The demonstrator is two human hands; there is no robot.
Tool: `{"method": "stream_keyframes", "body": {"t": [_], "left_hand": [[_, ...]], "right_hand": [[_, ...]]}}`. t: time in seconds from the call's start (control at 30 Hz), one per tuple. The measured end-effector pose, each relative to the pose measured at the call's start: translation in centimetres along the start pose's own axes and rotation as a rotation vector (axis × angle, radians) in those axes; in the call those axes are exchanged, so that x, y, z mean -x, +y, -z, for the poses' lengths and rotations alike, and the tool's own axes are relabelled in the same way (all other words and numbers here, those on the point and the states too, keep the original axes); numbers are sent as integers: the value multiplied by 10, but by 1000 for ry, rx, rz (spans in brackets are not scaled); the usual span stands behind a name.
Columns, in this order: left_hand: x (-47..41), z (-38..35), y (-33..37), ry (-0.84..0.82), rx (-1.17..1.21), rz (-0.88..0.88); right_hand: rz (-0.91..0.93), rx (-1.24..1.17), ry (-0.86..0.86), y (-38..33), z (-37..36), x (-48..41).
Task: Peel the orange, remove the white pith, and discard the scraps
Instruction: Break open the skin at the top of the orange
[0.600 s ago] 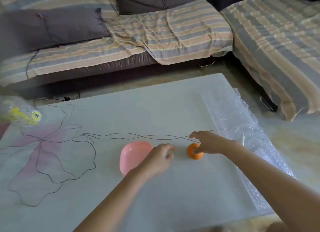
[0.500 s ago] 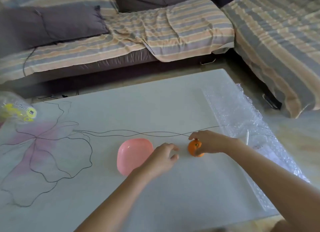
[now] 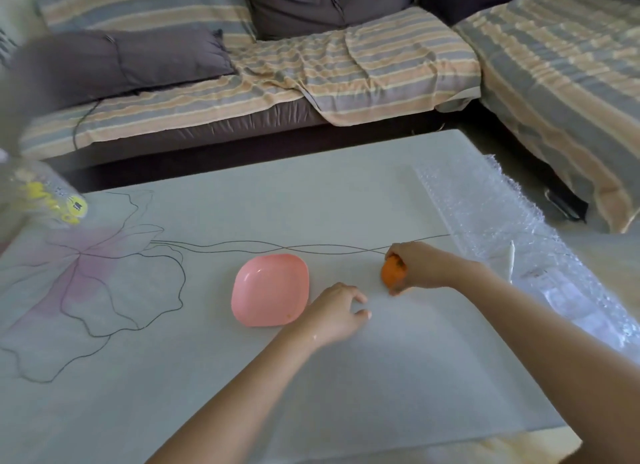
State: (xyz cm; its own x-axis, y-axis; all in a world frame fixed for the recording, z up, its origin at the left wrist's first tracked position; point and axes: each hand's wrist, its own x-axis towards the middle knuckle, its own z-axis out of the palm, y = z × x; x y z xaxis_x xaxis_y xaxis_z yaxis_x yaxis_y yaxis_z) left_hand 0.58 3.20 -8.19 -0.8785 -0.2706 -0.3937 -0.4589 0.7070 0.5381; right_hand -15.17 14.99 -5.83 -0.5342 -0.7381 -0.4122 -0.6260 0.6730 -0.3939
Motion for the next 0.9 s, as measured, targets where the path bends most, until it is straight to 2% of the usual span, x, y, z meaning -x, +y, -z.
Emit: {"method": "stream_keyframes", "body": {"t": [0.17,0.33,0.5,0.6,0.7,0.77,0.9], "left_hand": [[13,-9,12,57,28,28],[36,-17,28,216,327,-9],[64,-24,49,396,494,-140],[86,-22,58,527,515,-196],[110,-17,62,570,509,-246],[127,-15,63,565,456,-269],[158,-16,67,565,358,-324]], "right_hand": [[-13,-136,91,-2,-7,22],[2,-262,156,-13,-5,62],[111,-505,251,-35,-6,109],[182,-700,254,-45,-9,131],[217,-846,192,-51,-3,154],[233,-859,161,-52,-1,168],[266,-650,196,-60,-2,196]]}}
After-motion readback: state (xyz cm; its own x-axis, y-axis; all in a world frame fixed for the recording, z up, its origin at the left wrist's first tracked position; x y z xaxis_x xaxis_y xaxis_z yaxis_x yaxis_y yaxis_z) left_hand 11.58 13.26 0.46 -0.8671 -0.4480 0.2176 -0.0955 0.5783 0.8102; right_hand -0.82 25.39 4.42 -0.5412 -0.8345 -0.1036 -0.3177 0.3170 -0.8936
